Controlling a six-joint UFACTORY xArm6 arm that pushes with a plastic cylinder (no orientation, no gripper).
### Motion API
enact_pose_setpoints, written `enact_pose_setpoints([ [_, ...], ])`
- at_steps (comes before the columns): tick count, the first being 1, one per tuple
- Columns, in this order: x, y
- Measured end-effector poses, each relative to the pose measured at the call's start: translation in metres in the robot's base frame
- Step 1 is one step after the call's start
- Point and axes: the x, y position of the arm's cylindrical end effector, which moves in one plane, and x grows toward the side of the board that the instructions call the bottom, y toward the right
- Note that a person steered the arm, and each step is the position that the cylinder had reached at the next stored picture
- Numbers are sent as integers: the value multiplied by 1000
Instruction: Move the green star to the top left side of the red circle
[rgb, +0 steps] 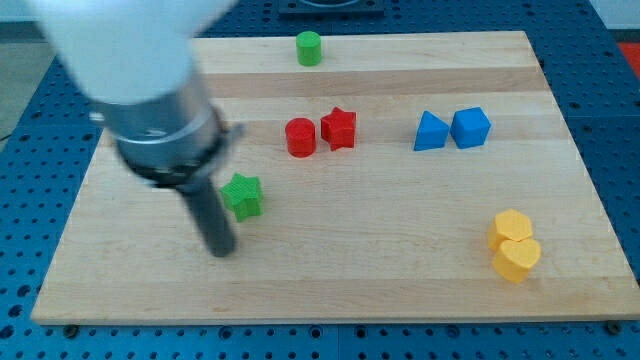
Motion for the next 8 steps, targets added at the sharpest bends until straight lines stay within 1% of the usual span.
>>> enact_pose_setpoints([
  [1, -28, 10],
  [2, -61, -60],
  [3, -92, -77],
  [4, -57, -71],
  [5, -66, -54],
  [6, -106, -20],
  [7, -139, -1],
  [8, -164, -1],
])
